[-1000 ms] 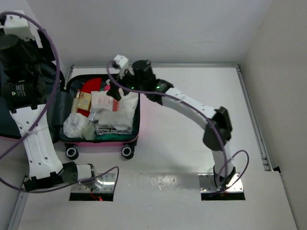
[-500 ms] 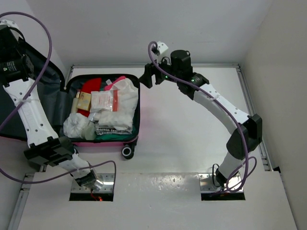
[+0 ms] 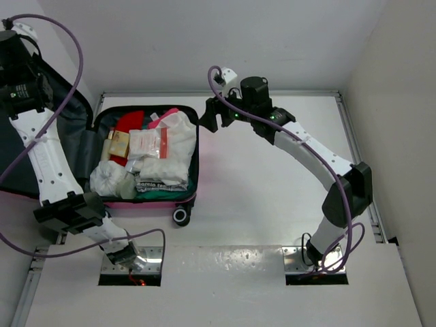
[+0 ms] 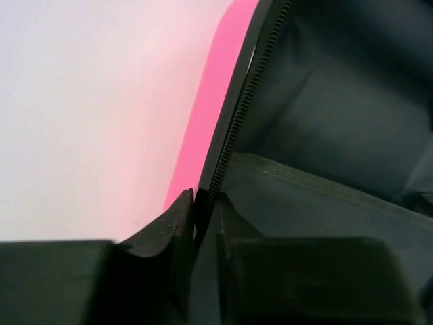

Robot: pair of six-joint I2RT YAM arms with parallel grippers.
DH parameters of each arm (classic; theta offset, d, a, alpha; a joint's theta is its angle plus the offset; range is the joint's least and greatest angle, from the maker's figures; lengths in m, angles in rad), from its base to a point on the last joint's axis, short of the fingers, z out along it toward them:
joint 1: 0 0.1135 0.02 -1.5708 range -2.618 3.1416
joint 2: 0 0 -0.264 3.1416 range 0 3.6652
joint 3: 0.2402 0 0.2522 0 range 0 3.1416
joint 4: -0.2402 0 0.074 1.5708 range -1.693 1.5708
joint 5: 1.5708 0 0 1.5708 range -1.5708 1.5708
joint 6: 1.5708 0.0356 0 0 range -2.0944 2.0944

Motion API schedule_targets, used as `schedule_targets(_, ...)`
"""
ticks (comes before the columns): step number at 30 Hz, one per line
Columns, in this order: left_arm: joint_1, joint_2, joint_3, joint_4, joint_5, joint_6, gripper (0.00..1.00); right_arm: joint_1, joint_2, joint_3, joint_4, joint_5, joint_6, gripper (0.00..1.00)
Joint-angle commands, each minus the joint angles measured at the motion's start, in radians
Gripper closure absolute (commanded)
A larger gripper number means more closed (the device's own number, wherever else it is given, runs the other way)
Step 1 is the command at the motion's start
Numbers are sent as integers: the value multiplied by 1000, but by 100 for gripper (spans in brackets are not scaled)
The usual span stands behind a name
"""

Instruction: Pack the luggage

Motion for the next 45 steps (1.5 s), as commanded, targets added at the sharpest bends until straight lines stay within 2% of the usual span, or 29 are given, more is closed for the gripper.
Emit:
schedule_targets(1, -85, -28, -5, 63, 22, 7, 86, -18, -64, -19, 23, -7, -11, 25)
schedule_targets(4, -154, -27, 17, 64, 59, 7, 97, -34, -95, -42, 14, -4, -19, 25)
schedule_targets(5, -234, -18, 17, 64, 68, 19, 100, -48, -108, -60, 12, -4, -17, 25)
schedule_targets(9, -497, 31, 69, 76, 44, 28, 100, -100, -168, -137, 11, 0, -5, 25)
schedule_targets(10, -560, 43, 81, 76, 58, 40, 93, -104, -177, -149, 11, 0, 6, 25)
schedule_targets(11, -688, 57, 90, 76, 76, 25, 75, -133, -205, -190, 9, 1, 10, 25)
schedule_targets(12, -756, 57, 104, 76, 102, 5, 60, -147, -211, -204, 11, 1, 24, 25)
schedule_targets(13, -822, 75, 151, 76, 180, -22, 23, -155, -219, -220, 9, 1, 43, 25)
schedule_targets(14, -955, 91, 188, 86, 221, -57, 10, -193, -231, -255, 8, 1, 50, 25)
schedule_targets(15, -1023, 110, 231, 87, 260, -138, 0, -204, -233, -266, 0, 1, 75, 25)
schedule_targets(17, -1202, 173, 362, 120, 358, -209, 0, -255, -231, -293, -14, 1, 98, 25)
schedule_targets(19, -1298, 171, 362, 195, 328, -286, 0, -291, -224, -309, -15, 1, 130, 25)
schedule_targets(20, -1348, 152, 341, 285, 303, -315, 0, -314, -220, -316, -14, 6, 136, 25)
schedule_targets(22, -1358, 83, 266, 396, 229, -395, 0, -347, -216, -332, -3, 9, 173, 25)
schedule_targets(24, -1358, 60, 265, 396, 144, -359, 0, -377, -214, -356, 2, 9, 208, 25)
schedule_targets(25, -1358, 46, 241, 409, 13, -328, 0, -385, -214, -362, 3, 7, 213, 25)
schedule_targets(27, -1286, -50, 149, 447, -85, -242, 0, -391, -216, -379, -1, -11, 228, 26)
schedule_targets(28, -1237, -96, 39, 447, -120, -242, 3, -391, -216, -384, -1, -19, 239, 26)
schedule_targets(29, -1117, -136, 8, 418, -120, -242, 5, -390, -222, -391, -1, -22, 238, 26)
schedule_targets(31, -992, -178, 27, 313, -154, -294, 7, -382, -220, -401, -8, -46, 242, 28)
schedule_targets(32, -896, -187, 46, 178, -163, -294, 7, -375, -230, -414, -15, -74, 230, 29)
schedule_targets(34, -803, -208, 19, 63, -163, -294, 7, -347, -231, -430, -27, -73, 207, 30)
schedule_targets(35, -701, -228, -24, 4, -131, -294, 7, -330, -227, -439, -56, -70, 202, 30)
schedule_targets(38, -517, -317, -233, -53, -1, -283, 6, -302, -188, -438, -87, -69, 198, 32)
schedule_targets(39, -469, -317, -303, -118, 62, -274, 6, -286, -165, -435, -93, -69, 205, 32)
schedule_targets(40, -418, -317, -304, -119, 62, -283, 6, -282, -159, -431, -93, -66, 207, 32)
schedule_targets(43, -176, -252, -386, -232, 249, -303, 8, -253, -109, -395, -110, -69, 215, 32)
schedule_targets(44, -72, -213, -415, -254, 362, -303, 10, -243, -86, -357, -121, -73, 224, 32)
schedule_targets(45, -39, -195, -416, -266, 398, -303, 12, -239, -66, -344, -127, -92, 227, 32)
